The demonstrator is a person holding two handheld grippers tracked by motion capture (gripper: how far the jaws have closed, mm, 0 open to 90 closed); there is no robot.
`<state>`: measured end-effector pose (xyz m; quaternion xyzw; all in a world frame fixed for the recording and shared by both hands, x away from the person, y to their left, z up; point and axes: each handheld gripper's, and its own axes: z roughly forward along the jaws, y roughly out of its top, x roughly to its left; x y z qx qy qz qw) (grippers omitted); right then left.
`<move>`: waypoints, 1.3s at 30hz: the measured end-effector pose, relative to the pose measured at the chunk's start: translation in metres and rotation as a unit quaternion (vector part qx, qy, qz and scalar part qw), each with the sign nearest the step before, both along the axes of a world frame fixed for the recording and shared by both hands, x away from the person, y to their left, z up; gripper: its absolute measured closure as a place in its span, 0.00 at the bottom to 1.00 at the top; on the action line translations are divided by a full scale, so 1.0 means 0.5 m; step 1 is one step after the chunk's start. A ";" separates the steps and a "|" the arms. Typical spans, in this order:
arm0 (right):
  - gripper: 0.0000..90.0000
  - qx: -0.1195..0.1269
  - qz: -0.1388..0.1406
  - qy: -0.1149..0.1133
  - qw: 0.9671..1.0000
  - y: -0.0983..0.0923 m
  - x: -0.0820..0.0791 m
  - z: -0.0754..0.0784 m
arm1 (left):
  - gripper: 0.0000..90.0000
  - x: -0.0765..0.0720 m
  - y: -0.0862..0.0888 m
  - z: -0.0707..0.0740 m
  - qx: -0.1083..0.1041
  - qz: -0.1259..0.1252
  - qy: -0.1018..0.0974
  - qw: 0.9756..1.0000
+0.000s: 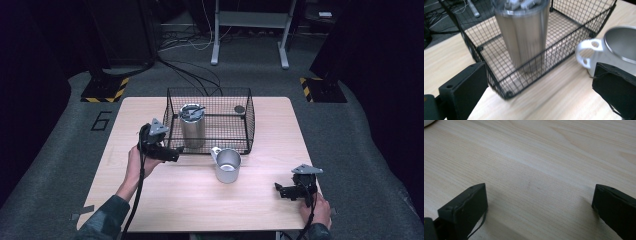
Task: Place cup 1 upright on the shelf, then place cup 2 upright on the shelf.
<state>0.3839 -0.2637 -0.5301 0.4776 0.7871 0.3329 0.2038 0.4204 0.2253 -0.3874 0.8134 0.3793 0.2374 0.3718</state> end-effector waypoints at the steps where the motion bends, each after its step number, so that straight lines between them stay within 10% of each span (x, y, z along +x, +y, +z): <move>1: 0.00 0.000 0.000 0.000 1.000 0.000 0.000 0.000 | 0.00 -0.005 0.002 -0.008 0.009 0.003 -0.001 1.000; 25: 0.00 -0.001 0.000 0.000 1.000 0.000 0.000 0.000 | 0.00 -0.037 0.092 -0.246 0.042 0.073 0.099 0.992; 39: 0.00 0.000 -0.003 0.001 1.000 0.001 0.000 0.000 | 0.00 -0.010 0.131 -0.286 -0.006 0.088 0.075 0.993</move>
